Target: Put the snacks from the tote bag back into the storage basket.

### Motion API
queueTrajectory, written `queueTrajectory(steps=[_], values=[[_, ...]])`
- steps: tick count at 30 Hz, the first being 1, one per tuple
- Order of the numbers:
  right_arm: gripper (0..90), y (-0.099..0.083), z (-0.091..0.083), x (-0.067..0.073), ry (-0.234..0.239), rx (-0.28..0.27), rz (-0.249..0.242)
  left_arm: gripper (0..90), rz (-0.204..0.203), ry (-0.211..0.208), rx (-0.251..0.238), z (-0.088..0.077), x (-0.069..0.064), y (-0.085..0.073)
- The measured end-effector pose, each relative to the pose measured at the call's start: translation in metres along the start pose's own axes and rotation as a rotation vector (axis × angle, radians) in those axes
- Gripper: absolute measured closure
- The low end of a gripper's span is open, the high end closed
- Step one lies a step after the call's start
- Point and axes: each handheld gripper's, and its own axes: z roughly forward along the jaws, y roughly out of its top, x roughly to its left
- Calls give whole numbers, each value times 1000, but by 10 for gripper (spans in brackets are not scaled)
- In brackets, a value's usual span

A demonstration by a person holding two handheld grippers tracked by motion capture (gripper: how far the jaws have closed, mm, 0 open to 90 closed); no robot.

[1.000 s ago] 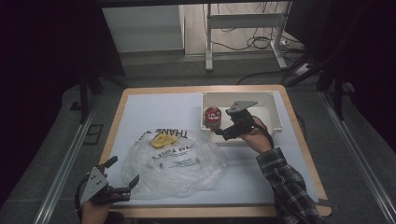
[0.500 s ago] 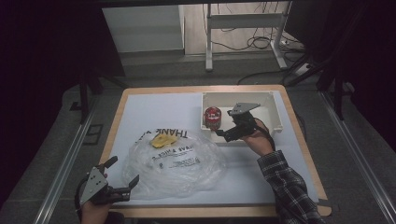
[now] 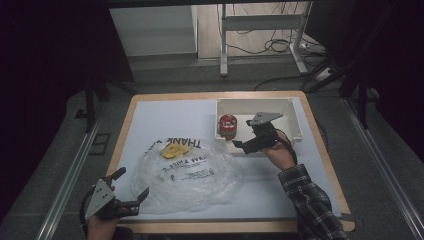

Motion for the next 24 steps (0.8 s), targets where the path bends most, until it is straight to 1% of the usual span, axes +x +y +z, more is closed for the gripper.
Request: queueTrajectory(steps=[5, 15, 24], values=[[27, -3, -1, 1, -1, 4, 4, 16, -3, -2, -2, 0, 0, 0], [27, -4, -10, 8, 1, 0, 8, 16, -11, -9, -8, 1, 1, 0], [28, -8, -21, 10, -10, -12, 22, 22, -8, -22, -8, 2, 0, 0]])
